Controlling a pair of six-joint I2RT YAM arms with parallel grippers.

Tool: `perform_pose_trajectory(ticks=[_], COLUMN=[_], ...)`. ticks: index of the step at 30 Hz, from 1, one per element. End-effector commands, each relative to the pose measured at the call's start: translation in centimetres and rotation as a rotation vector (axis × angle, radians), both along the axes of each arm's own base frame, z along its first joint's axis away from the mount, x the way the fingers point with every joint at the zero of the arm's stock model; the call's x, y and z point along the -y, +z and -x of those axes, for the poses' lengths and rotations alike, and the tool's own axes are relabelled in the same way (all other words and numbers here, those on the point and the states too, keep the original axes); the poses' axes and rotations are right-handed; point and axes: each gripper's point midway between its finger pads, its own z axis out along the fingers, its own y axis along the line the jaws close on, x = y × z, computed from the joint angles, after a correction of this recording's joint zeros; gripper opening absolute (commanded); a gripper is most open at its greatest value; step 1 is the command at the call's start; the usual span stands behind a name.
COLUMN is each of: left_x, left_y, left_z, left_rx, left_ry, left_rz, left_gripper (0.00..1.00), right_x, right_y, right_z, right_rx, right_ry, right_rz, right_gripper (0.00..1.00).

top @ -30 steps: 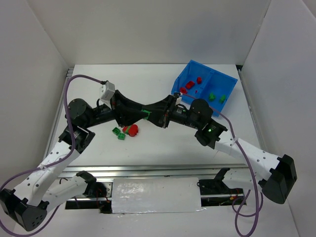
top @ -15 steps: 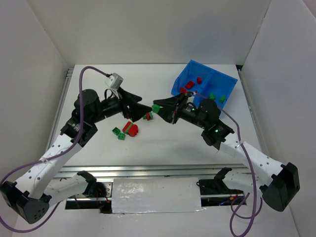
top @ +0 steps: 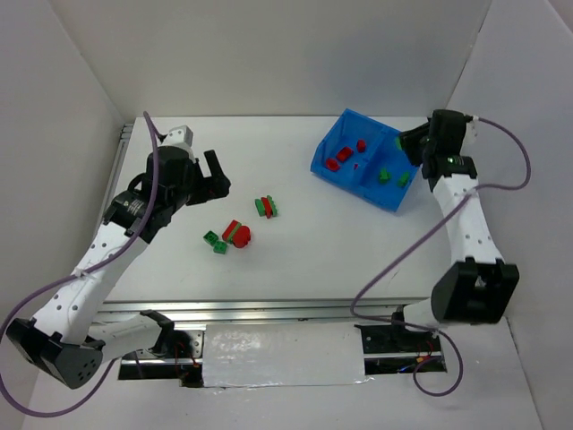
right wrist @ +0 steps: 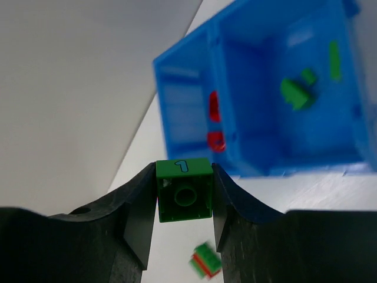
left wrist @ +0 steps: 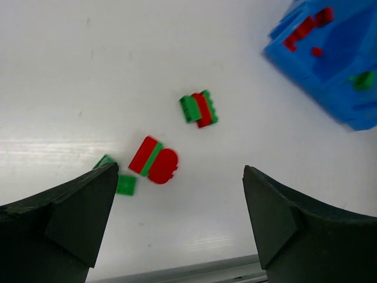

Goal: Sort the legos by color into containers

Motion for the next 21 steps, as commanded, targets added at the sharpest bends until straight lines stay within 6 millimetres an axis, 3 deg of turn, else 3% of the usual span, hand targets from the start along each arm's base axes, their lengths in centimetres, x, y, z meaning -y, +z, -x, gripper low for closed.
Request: perform_pose_trajectory(ticks=[1, 5, 6, 8, 10, 11, 13, 15, 16, 19, 21], left_x=[-2.6, -3.1, -3.1, -2.8, -3.1, -3.2, -3.3, -3.4, -3.5, -4.0, -3.7], left_y=[-3.6, -5.5, -6.2, -6.7, -7.6, -7.9, -8.3, -9.1, -9.4, -12.3, -13.6], left_z=[1.2, 1.2, 1.1, 0.9, 0.8, 0.8, 0.6, 0.5, 0.3, 0.2, 0.1], left_rx=[-0.145, -0.198, -0.199, -0.189, -0.192, -0.199, -0.215, -0.25, -0.262, -0.371, -0.407], left_ry=[0.06, 0.03, 0.009, -0.032, -0.036, -0.032, -0.029, -0.029, -0.027, -0.003, -0.022], left_rz=[-0.069, -0.082, -0.087, -0.08, -0.076, -0.079, -0.088, -0.103, -0.114, -0.161, -0.166], left_gripper=[0.99, 1.0, 0.99, 1.0, 0.99, 0.99, 0.99, 1.0, 1.0, 1.0, 0.98], right_x=[4.8, 6.2, 6.4, 6.2, 6.3, 6.3, 6.0, 5.6, 5.5, 3.3, -0.1], right_y=[-3.4, -5.3, -6.2, -7.1, -8.0, -7.9, -7.1, -6.0, -4.5, -1.9, -1.2], right_z=[-1.2, -5.3, -6.2, -6.9, -7.5, -7.7, -8.2, -8.1, -8.0, -7.1, -5.7], right_rx=[-0.193, -0.261, -0.29, -0.326, -0.369, -0.369, -0.346, -0.332, -0.306, -0.274, -0.248], right_ry=[-0.044, -0.028, -0.015, 0.005, 0.01, 0.017, 0.045, 0.049, 0.053, 0.115, 0.239], right_rz=[0.248, 0.269, 0.263, 0.252, 0.251, 0.251, 0.27, 0.298, 0.334, 0.395, 0.418], right_gripper=[0.16, 0.2, 0.28, 0.61, 0.72, 0.89, 0.99, 1.0, 1.0, 1.0, 1.0])
